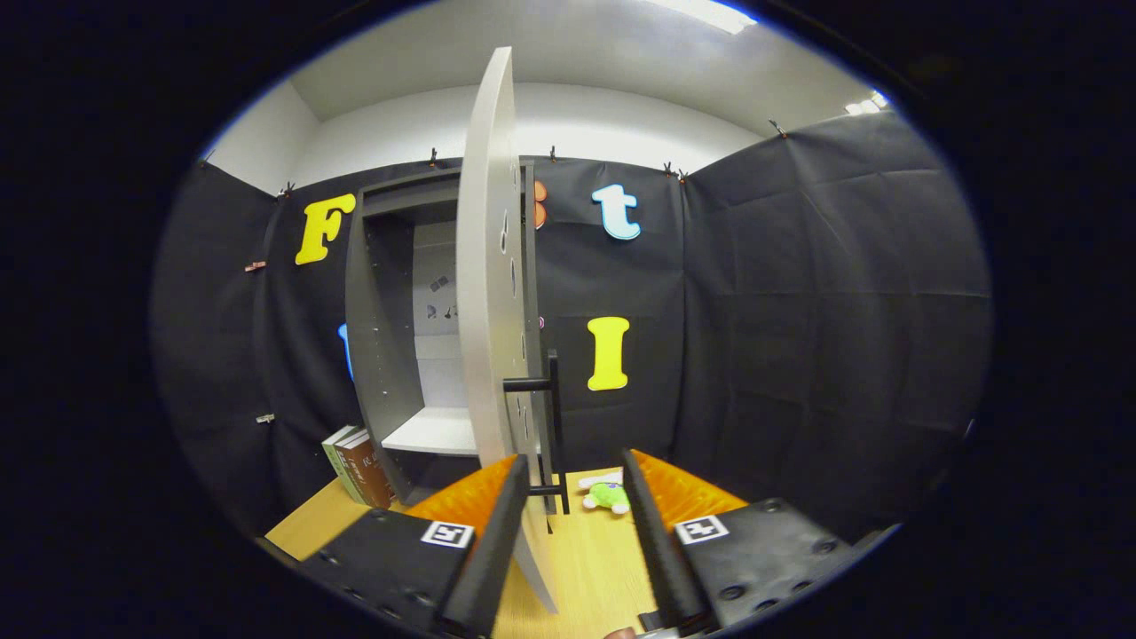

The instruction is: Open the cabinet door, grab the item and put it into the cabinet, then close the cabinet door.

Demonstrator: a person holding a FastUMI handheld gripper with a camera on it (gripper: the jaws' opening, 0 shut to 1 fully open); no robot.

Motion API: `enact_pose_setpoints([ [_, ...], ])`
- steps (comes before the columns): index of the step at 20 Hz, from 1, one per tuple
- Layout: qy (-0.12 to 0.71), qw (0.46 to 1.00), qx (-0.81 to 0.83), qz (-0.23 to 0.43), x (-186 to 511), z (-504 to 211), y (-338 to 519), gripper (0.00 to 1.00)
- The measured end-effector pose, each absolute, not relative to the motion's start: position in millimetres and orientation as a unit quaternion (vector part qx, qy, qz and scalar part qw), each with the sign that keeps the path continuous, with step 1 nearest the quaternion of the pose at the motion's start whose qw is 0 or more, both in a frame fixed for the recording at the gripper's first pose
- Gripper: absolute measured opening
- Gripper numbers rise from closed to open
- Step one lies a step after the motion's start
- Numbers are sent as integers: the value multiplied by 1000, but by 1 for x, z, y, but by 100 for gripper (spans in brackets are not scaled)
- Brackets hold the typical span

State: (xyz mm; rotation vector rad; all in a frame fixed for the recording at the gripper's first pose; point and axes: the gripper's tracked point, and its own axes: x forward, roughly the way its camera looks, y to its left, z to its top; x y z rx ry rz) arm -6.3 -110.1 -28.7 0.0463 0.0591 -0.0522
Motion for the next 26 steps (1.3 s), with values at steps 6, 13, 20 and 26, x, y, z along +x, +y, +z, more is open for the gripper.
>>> enact_pose_setpoints([
  [6, 28, 999, -10, 31, -50, -37, -46, 98],
  [13, 126, 988, -20, 88, -46, -125, 45, 98],
  [20, 237, 966, -9, 103, -16, -264, 96, 98],
  [26, 332, 940, 14, 81, -2, -399, 105, 98],
])
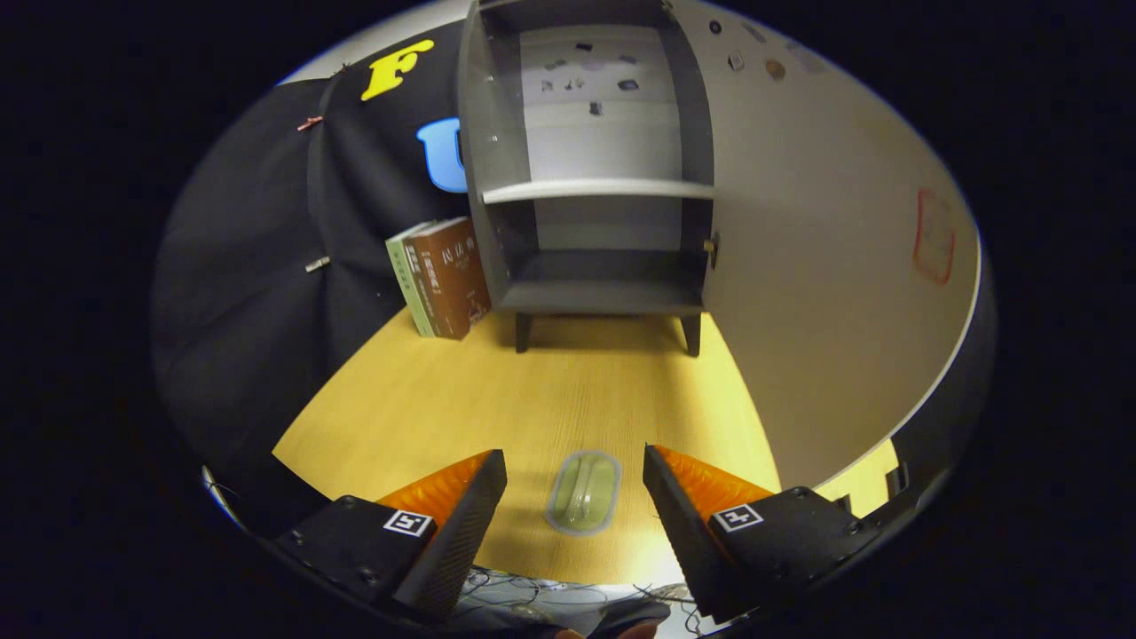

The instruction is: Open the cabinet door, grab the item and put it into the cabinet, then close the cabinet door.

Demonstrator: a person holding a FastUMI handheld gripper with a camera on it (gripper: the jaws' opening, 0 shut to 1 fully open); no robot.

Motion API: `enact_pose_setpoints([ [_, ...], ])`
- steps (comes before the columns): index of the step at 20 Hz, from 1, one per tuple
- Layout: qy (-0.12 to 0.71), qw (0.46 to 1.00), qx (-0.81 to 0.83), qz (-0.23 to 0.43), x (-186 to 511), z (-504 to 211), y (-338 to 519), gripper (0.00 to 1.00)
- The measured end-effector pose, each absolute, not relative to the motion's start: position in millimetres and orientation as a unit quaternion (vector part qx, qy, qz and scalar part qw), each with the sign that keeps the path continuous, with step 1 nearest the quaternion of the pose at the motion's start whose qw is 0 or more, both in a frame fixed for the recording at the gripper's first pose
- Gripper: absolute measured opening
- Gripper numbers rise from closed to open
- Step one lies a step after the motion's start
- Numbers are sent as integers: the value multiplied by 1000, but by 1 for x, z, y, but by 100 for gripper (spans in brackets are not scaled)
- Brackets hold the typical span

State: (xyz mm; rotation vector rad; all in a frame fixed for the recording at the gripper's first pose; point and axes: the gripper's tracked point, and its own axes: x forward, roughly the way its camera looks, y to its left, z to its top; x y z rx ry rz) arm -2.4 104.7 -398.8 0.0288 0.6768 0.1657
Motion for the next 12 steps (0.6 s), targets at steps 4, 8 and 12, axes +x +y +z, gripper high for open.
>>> enact_pose_setpoints([
  [4, 373, 926, 18, 55, 9, -465, 97, 98],
  [8, 385, 922, 10, 48, 17, -494, 97, 97],
  [12, 398, 916, 8, 42, 19, -511, 99, 97],
])
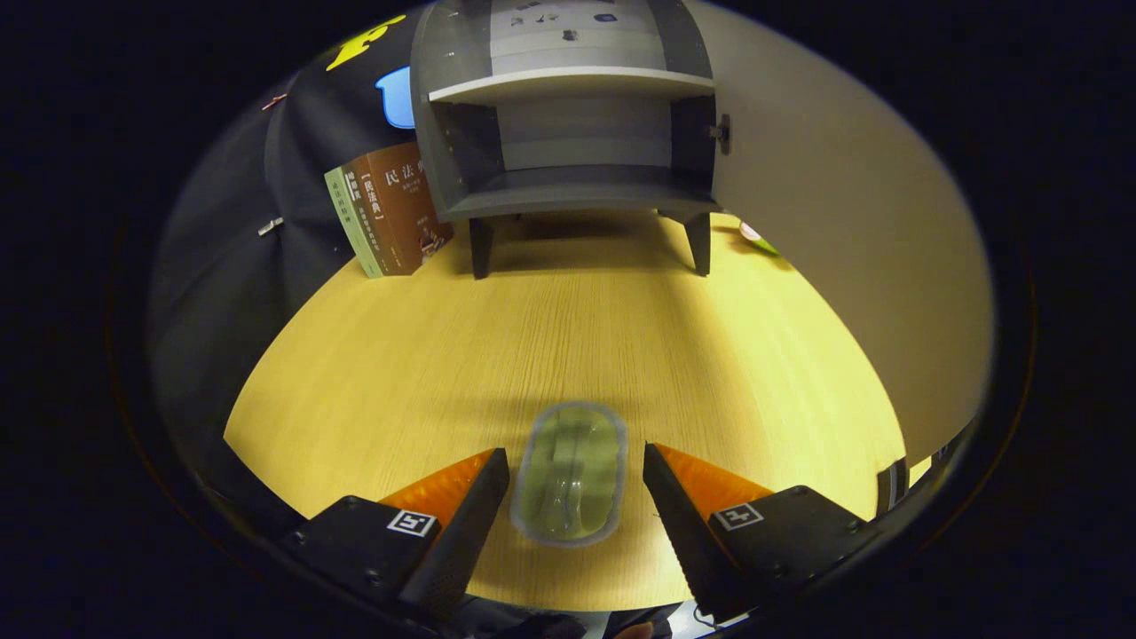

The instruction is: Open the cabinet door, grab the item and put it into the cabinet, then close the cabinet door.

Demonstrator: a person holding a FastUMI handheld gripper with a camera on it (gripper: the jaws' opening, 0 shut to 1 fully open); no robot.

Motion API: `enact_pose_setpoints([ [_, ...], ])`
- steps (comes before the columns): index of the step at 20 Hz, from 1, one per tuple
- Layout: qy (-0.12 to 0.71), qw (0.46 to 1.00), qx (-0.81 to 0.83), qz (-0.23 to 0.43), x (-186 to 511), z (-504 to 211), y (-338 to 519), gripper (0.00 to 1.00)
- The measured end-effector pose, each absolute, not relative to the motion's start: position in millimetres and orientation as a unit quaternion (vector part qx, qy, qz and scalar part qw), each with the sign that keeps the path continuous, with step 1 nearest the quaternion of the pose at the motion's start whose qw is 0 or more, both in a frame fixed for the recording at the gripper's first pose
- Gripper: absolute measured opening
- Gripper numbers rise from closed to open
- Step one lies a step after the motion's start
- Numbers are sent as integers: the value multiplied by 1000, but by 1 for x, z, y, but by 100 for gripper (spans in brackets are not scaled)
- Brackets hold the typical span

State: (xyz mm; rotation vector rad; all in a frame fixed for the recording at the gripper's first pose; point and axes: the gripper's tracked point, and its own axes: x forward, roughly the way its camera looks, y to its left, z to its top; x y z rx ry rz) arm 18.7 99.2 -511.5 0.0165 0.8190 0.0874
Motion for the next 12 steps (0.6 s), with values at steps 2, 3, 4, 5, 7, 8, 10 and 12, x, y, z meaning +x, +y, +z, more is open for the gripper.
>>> enact_pose_setpoints([
  [2, 399, 916, 1, 36, 22, -520, 100, 97],
  [3, 399, 916, -5, 32, 24, -524, 98, 96],
  [4, 399, 917, -12, 26, 26, -528, 94, 88],
  [5, 401, 916, -15, 21, 27, -532, 91, 80],
  [7, 410, 912, -3, 22, 28, -536, 96, 61],
  [8, 409, 912, 1, 20, 32, -540, 98, 58],
  [10, 403, 915, -5, 10, 38, -541, 94, 40],
  [12, 401, 916, -20, 11, 34, -534, 92, 25],
])
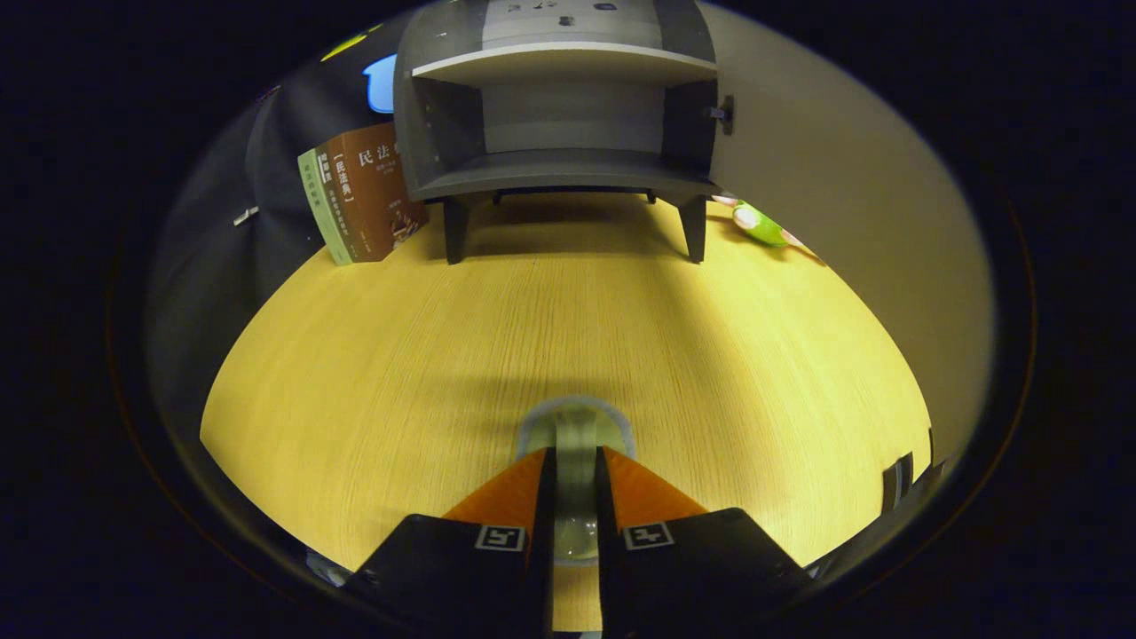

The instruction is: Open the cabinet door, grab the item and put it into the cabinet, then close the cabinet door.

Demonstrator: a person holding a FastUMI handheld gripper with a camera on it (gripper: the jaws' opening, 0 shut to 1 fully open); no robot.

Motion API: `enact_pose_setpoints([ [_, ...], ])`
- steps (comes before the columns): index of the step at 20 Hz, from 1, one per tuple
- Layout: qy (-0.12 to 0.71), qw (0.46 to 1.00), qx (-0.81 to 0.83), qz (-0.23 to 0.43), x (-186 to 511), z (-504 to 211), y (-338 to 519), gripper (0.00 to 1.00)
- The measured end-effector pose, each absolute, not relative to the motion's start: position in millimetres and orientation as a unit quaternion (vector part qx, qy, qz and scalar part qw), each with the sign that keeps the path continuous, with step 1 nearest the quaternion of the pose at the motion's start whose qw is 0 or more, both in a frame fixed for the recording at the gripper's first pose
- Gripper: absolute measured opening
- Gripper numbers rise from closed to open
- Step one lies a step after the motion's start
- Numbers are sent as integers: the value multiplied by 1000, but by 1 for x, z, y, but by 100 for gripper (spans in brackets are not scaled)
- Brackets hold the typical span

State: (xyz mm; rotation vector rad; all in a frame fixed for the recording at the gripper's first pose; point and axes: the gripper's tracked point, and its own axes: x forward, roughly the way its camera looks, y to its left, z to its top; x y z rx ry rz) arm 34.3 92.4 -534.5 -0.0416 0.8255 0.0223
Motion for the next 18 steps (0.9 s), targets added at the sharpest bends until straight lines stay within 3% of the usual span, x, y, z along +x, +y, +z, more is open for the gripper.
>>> enact_pose_setpoints([
  [1, 401, 916, -19, 16, 36, -537, 95, 18],
  [8, 394, 919, 3, 23, 33, -515, 100, 18],
  [18, 358, 932, 6, 50, 50, -407, 119, 18],
])
